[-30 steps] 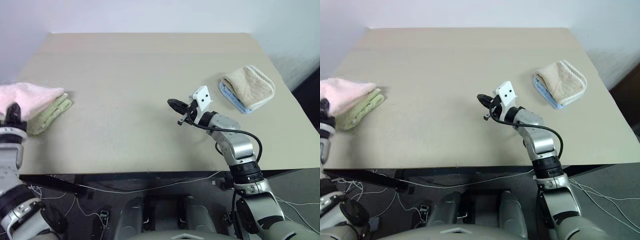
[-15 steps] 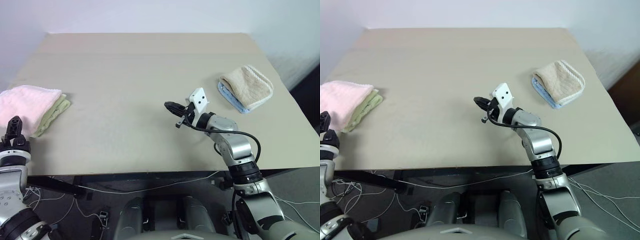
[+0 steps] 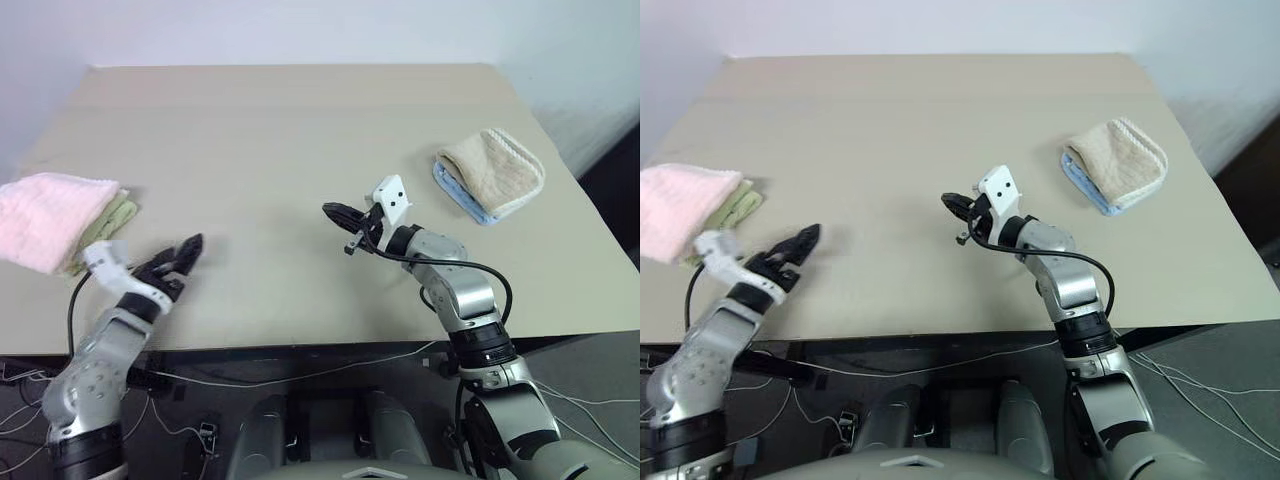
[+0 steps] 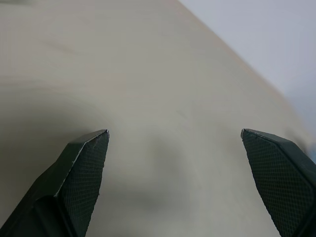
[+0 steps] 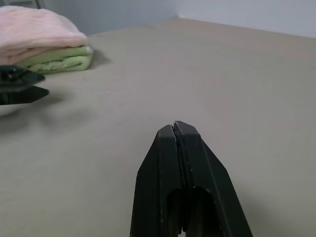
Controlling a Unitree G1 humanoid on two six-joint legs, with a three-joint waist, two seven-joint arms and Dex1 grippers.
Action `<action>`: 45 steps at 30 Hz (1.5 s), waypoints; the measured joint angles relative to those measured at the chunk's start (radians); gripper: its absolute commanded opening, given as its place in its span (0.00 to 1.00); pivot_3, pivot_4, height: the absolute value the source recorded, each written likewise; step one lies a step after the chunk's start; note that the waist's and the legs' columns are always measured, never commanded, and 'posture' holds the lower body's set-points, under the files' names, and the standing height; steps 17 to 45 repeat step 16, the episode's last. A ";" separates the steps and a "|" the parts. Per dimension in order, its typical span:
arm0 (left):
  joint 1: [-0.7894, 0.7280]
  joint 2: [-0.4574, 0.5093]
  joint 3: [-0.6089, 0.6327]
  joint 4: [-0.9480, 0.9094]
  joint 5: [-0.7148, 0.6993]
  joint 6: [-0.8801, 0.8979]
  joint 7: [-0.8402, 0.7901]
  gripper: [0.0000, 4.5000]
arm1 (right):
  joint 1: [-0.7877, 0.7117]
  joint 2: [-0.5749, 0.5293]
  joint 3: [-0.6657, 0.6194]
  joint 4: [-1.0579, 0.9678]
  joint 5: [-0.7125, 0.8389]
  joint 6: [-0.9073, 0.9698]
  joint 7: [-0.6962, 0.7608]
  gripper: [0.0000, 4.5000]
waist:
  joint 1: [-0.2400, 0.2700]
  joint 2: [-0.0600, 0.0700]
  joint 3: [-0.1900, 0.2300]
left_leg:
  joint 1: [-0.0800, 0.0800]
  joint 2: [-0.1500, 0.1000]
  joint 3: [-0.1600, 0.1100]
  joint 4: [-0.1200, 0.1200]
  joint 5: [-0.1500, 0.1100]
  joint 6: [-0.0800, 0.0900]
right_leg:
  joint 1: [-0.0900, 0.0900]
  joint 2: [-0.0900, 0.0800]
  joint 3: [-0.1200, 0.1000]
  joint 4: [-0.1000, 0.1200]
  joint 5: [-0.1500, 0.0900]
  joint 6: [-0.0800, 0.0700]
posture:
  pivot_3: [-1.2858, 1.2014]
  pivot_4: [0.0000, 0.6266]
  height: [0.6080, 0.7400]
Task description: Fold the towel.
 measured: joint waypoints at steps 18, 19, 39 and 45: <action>-0.184 0.069 -0.164 0.332 0.471 -0.379 -0.174 1.00 | -0.005 0.041 -0.059 0.100 -0.013 -0.071 -0.129 0.00 | 0.001 0.000 0.000 | -0.001 0.002 0.001 0.000 0.003 0.002 | -0.001 0.004 -0.001 0.001 0.000 0.000 | 0.52 0.24 1.00; -0.184 0.069 -0.164 0.332 0.471 -0.379 -0.174 1.00 | -0.005 0.041 -0.059 0.100 -0.013 -0.071 -0.129 0.00 | 0.001 0.000 0.000 | -0.001 0.002 0.001 0.000 0.003 0.002 | -0.001 0.004 -0.001 0.001 0.000 0.000 | 0.52 0.24 1.00; -0.184 0.069 -0.164 0.332 0.471 -0.379 -0.174 1.00 | -0.005 0.041 -0.059 0.100 -0.013 -0.071 -0.129 0.00 | 0.001 0.000 0.000 | -0.001 0.002 0.001 0.000 0.003 0.002 | -0.001 0.004 -0.001 0.001 0.000 0.000 | 0.52 0.24 1.00; -0.184 0.069 -0.164 0.332 0.471 -0.379 -0.174 1.00 | -0.005 0.041 -0.059 0.100 -0.013 -0.071 -0.129 0.00 | 0.001 0.000 0.000 | -0.001 0.002 0.001 0.000 0.003 0.002 | -0.001 0.004 -0.001 0.001 0.000 0.000 | 0.52 0.24 1.00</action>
